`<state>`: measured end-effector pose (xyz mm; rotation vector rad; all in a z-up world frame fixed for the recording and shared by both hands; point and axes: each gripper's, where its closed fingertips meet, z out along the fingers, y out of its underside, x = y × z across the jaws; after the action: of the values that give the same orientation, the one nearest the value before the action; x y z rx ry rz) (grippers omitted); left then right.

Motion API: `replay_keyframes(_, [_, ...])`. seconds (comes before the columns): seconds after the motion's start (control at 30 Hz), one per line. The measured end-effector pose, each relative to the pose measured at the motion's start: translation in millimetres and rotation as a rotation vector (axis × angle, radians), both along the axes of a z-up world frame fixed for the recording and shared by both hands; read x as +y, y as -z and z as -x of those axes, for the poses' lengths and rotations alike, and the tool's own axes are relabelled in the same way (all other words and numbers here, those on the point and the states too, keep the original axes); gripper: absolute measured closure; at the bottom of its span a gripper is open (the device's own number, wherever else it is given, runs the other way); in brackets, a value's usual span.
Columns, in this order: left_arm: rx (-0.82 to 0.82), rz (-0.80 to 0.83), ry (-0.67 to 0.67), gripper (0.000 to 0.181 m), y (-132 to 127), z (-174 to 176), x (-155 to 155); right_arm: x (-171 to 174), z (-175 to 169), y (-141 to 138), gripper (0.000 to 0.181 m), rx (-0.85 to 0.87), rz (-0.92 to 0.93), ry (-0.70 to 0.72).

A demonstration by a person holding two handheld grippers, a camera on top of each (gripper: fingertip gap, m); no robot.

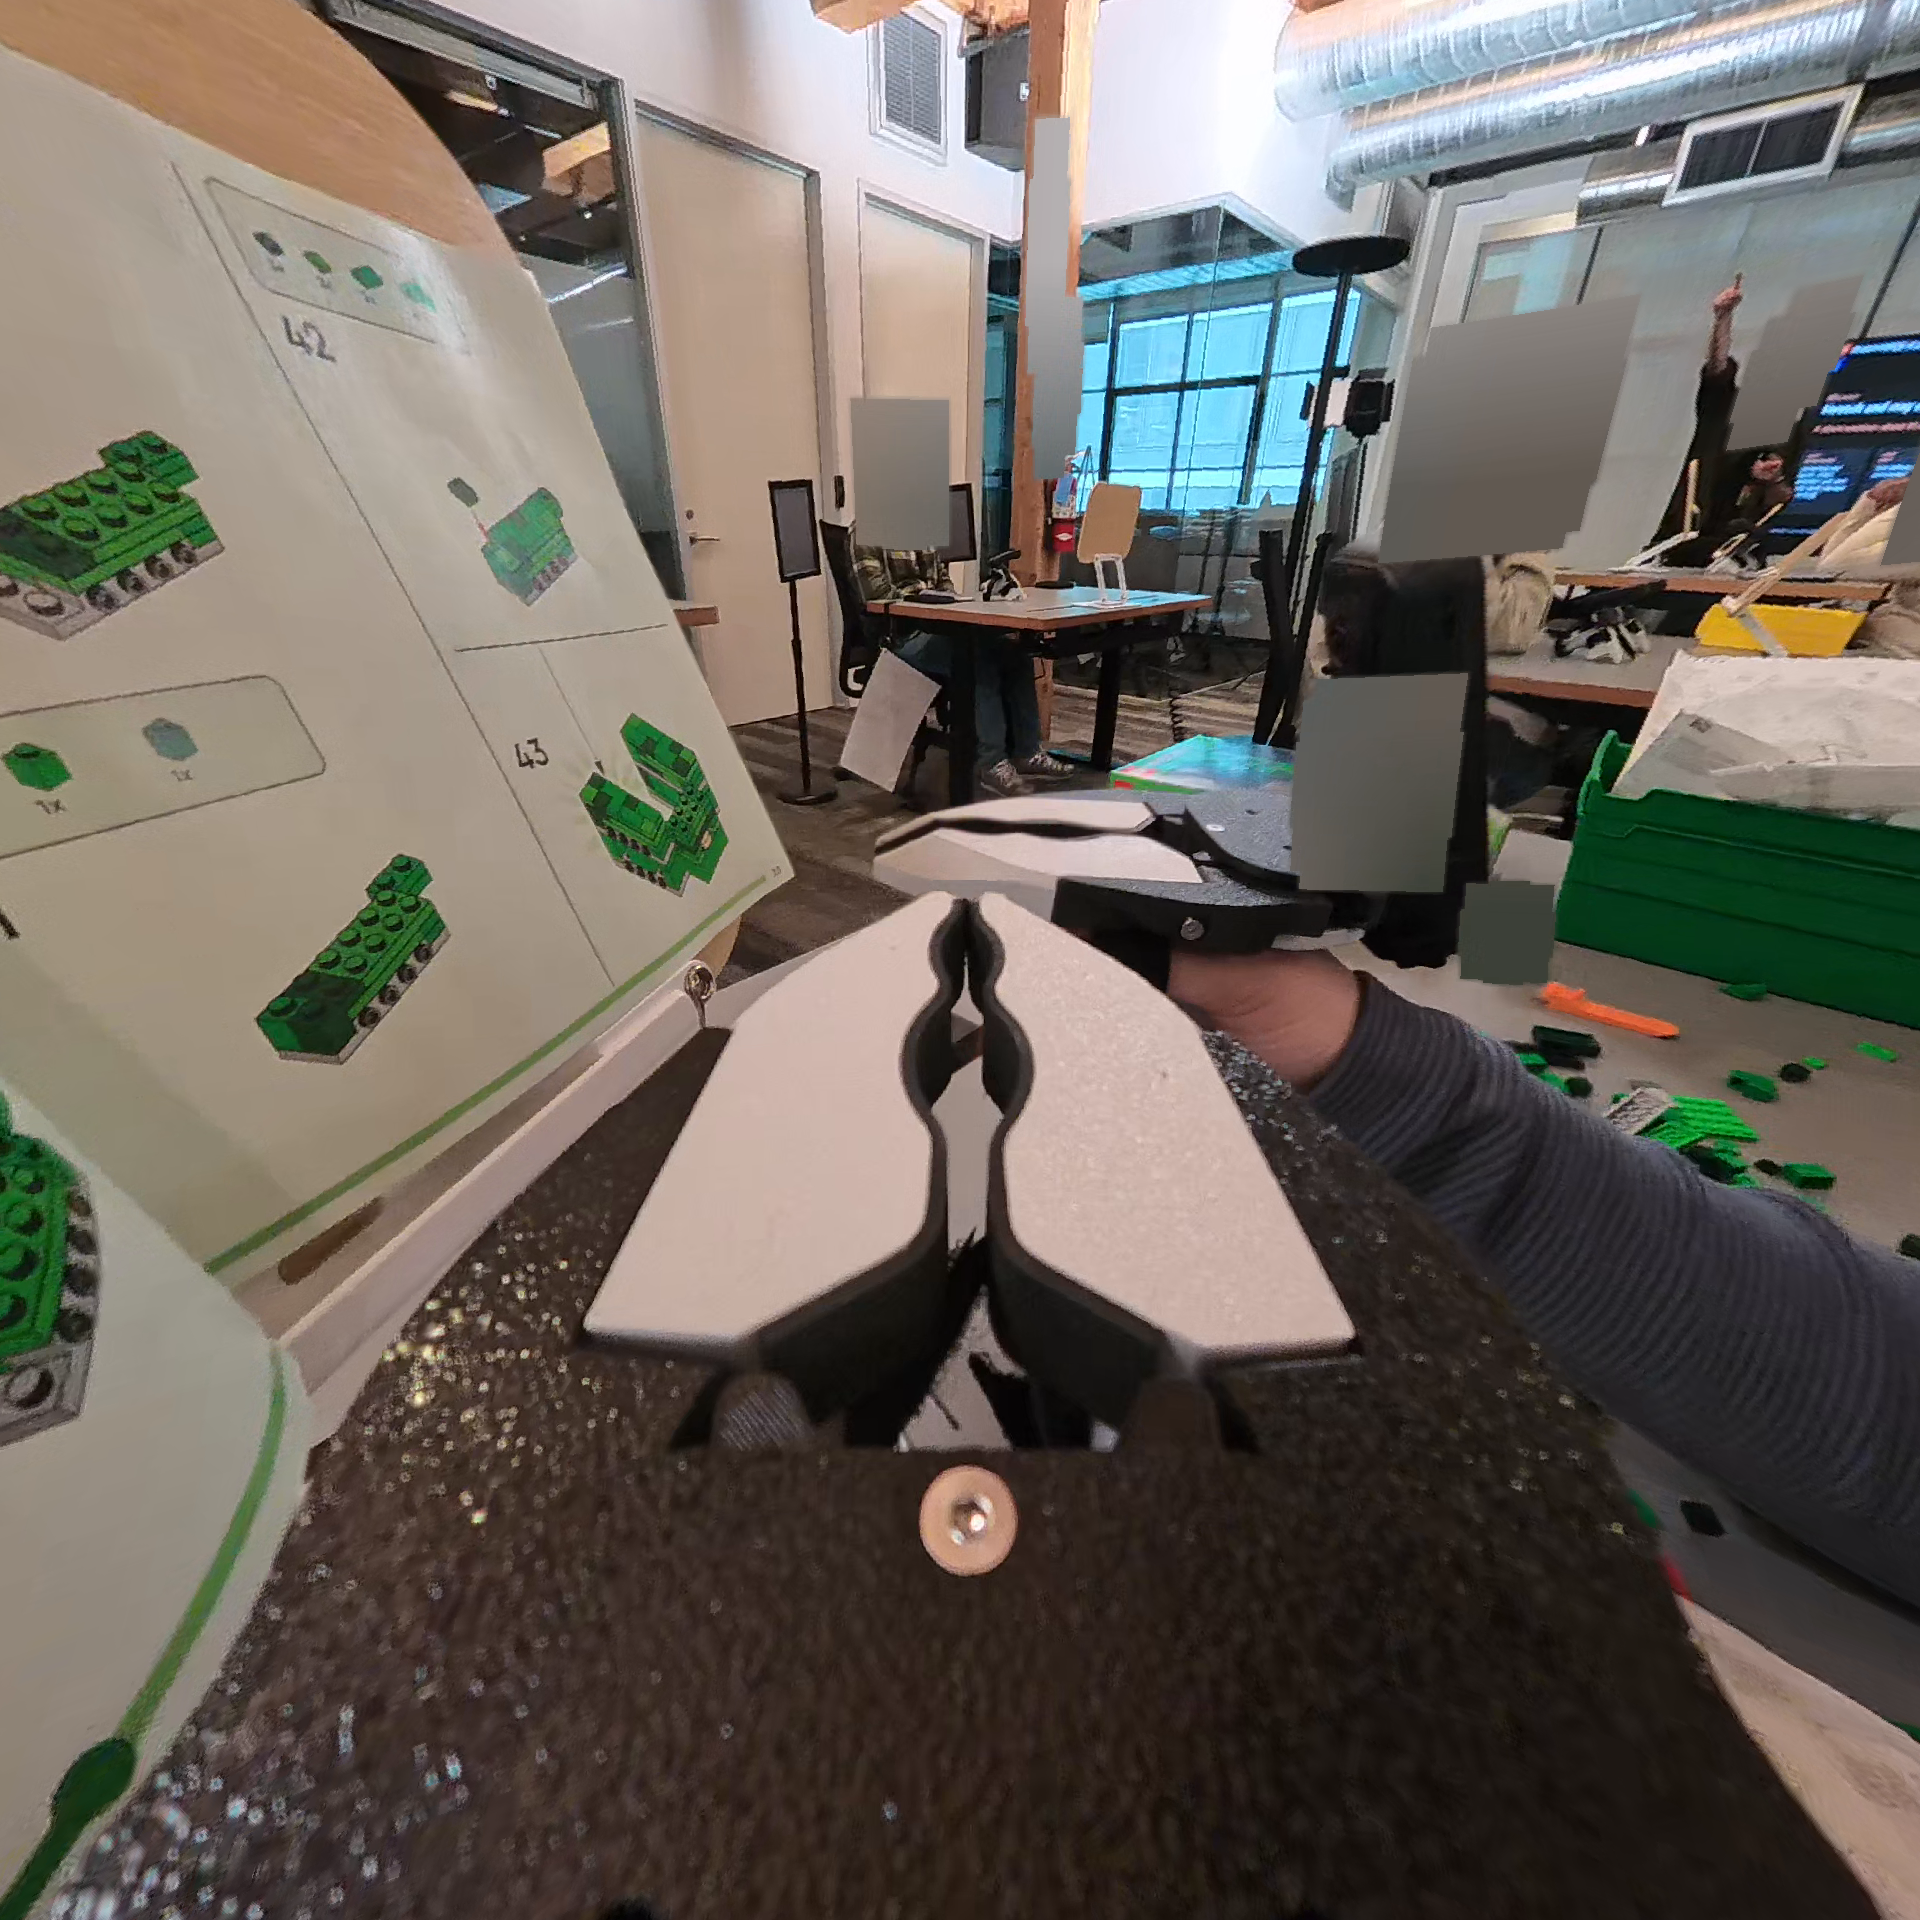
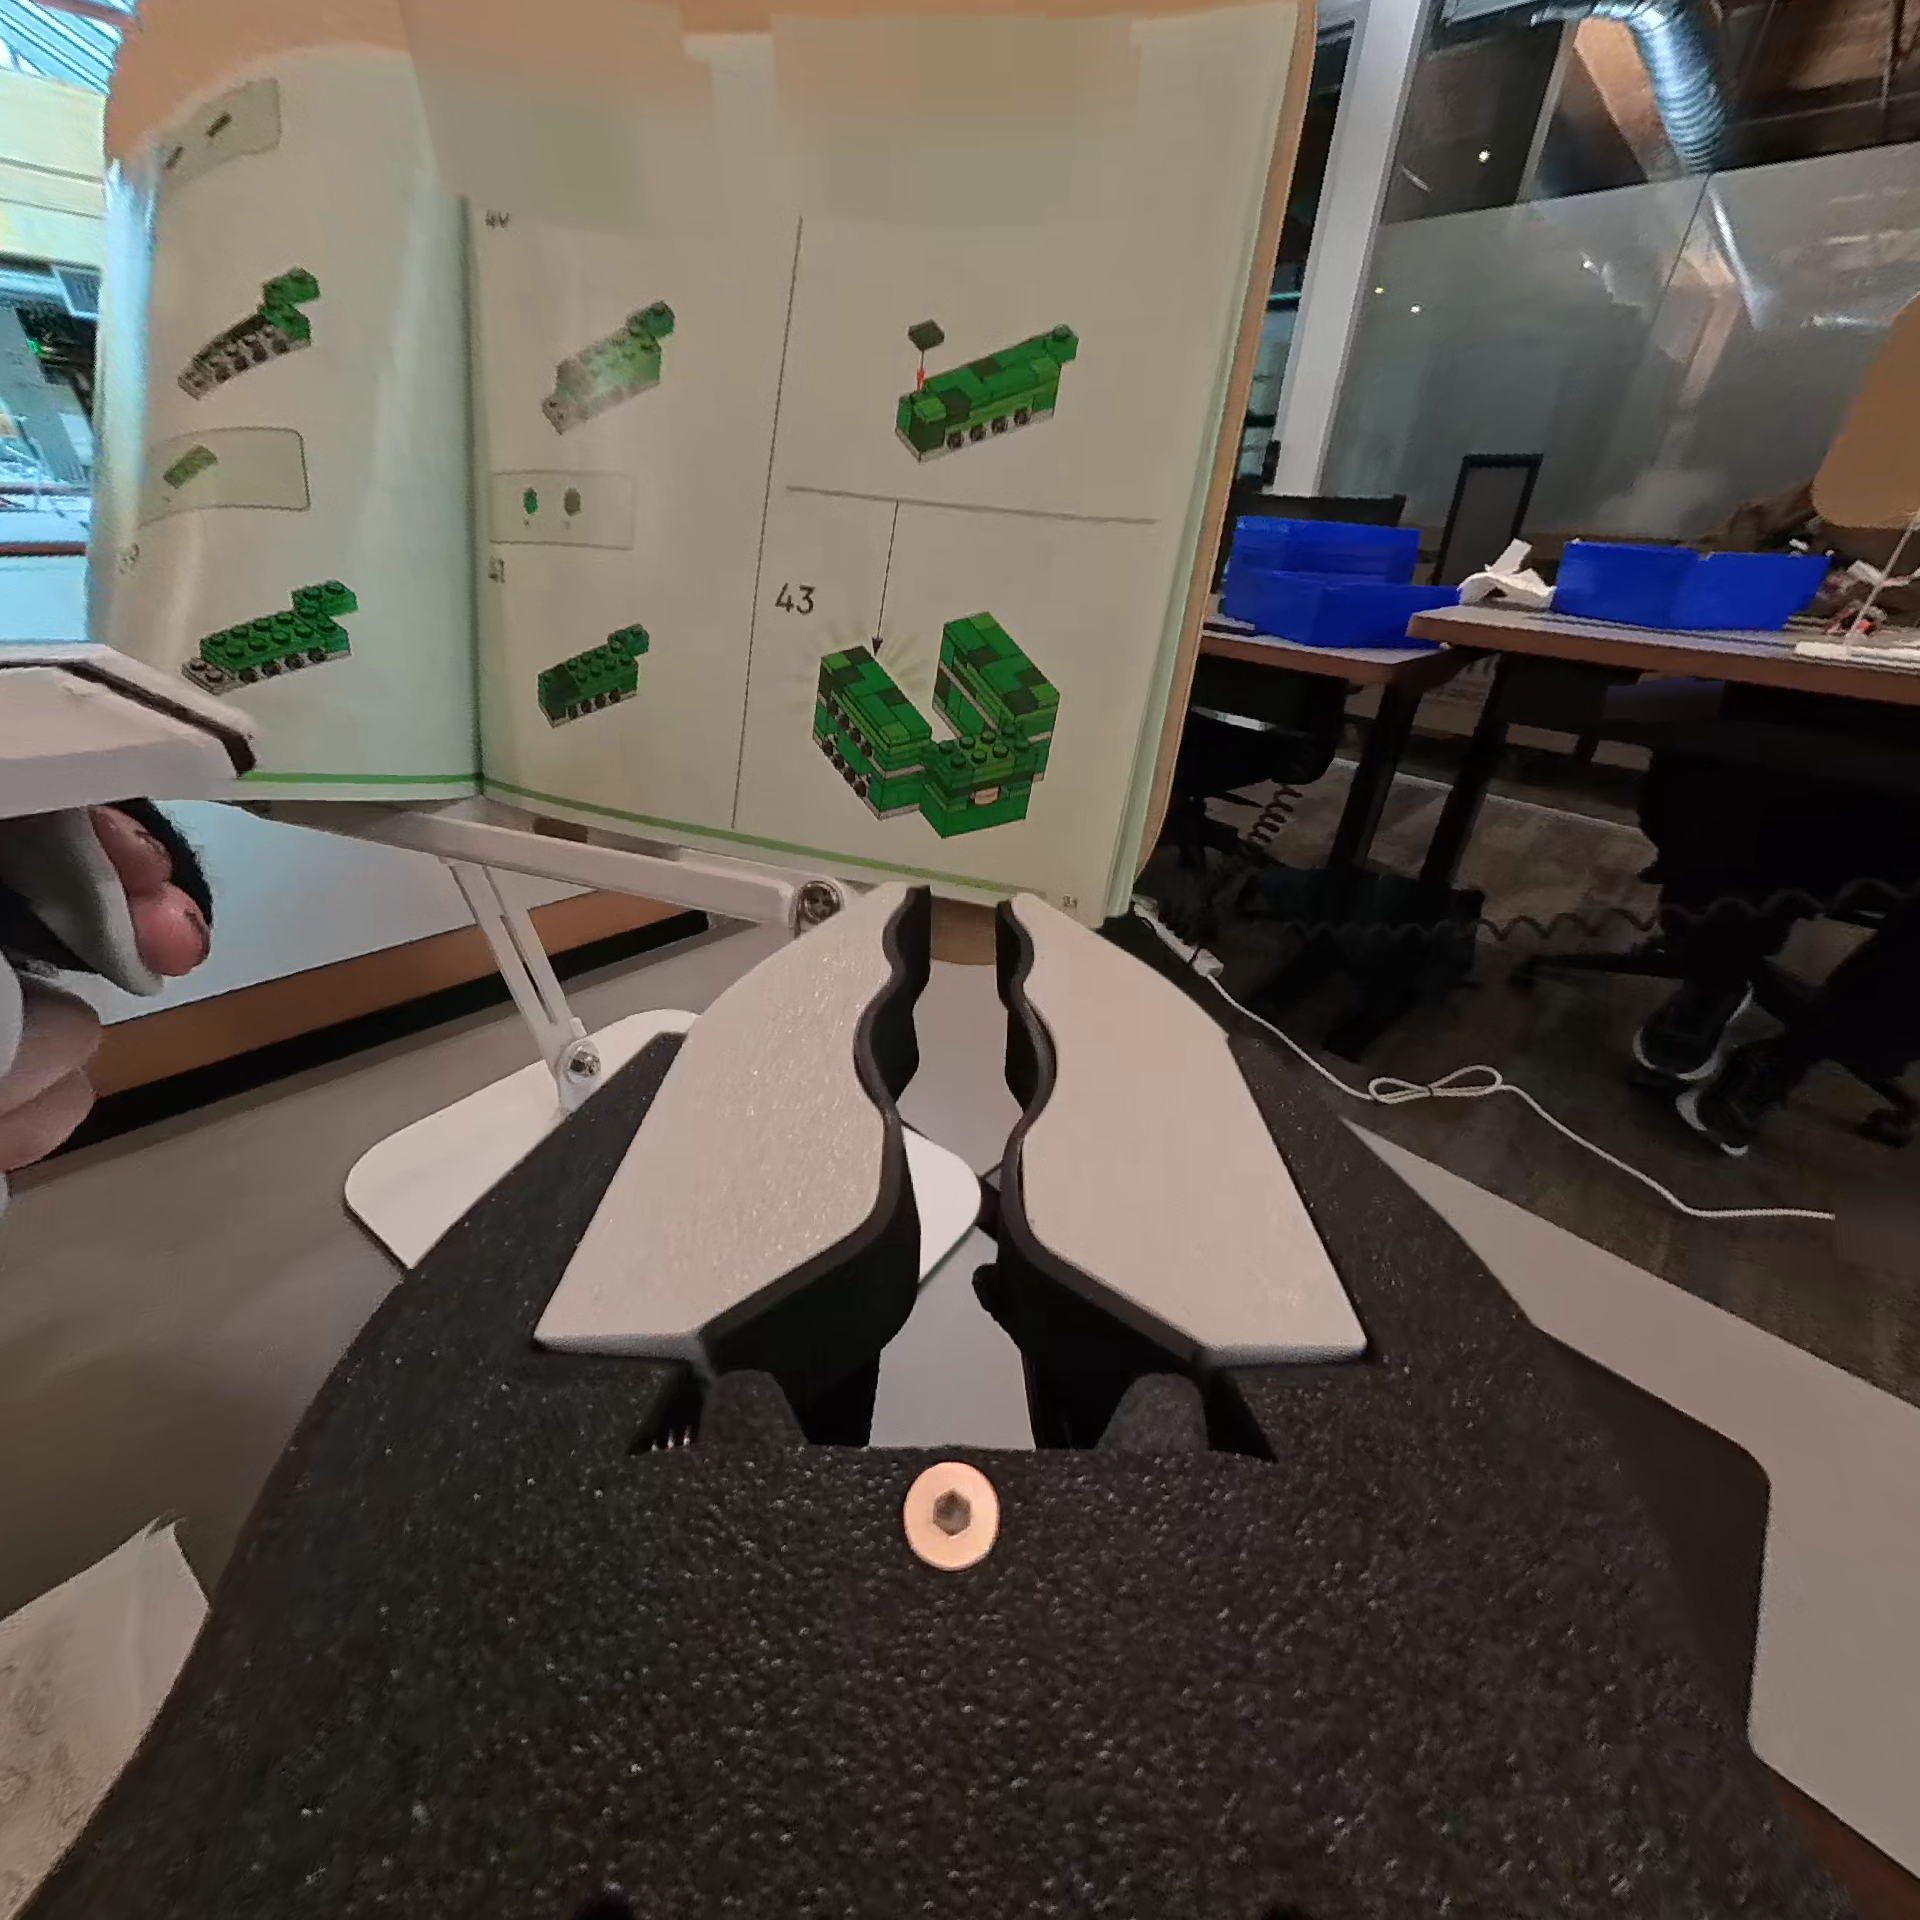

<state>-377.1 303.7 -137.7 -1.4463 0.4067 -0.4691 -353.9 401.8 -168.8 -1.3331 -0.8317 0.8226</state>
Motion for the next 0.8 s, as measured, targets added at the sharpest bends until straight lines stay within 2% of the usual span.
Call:
replay_keyframes(0.17, [0.063, 0.014, -0.054, 0.181, 5.0, -0.2, 5.9, 6.6, 2.1, 12.2, 0.168, -0.014, 0.031, 0.013])
replay_keyframes(0.3, [0.169, -0.010, -0.174, 0.181, 7.3, 6.9, 12.5, 15.4, -0.4, 21.5, 0.163, -0.028, 0.042, 0.056])
replay_keyframes(0.33, [0.225, -0.031, -0.228, 0.181, 7.7, 9.6, 14.5, 17.0, -1.3, 23.7, 0.163, -0.031, 0.046, 0.060])
replay_keyframes(0.43, [0.464, -0.089, -0.431, 0.164, 9.4, 15.6, 21.8, 24.1, -9.7, 26.2, 0.163, -0.028, 0.069, 0.090])
replay_keyframes(0.57, [0.821, -0.174, -0.642, 0.152, 14.0, 3.7, 38.7, 36.0, -31.1, 18.7, 0.164, 0.041, 0.101, 0.138])
replay_keyframes(0.67, [1.049, -0.263, -0.698, 0.147, 18.6, -11.9, 62.7, 42.3, -44.4, 15.7, 0.165, 0.100, 0.144, 0.150])
replay_keyframes(0.8, [1.086, -0.361, -0.686, 0.145, 18.6, -25.0, 89.4, 43.4, -51.3, 13.0, 0.166, 0.154, 0.178, 0.140])
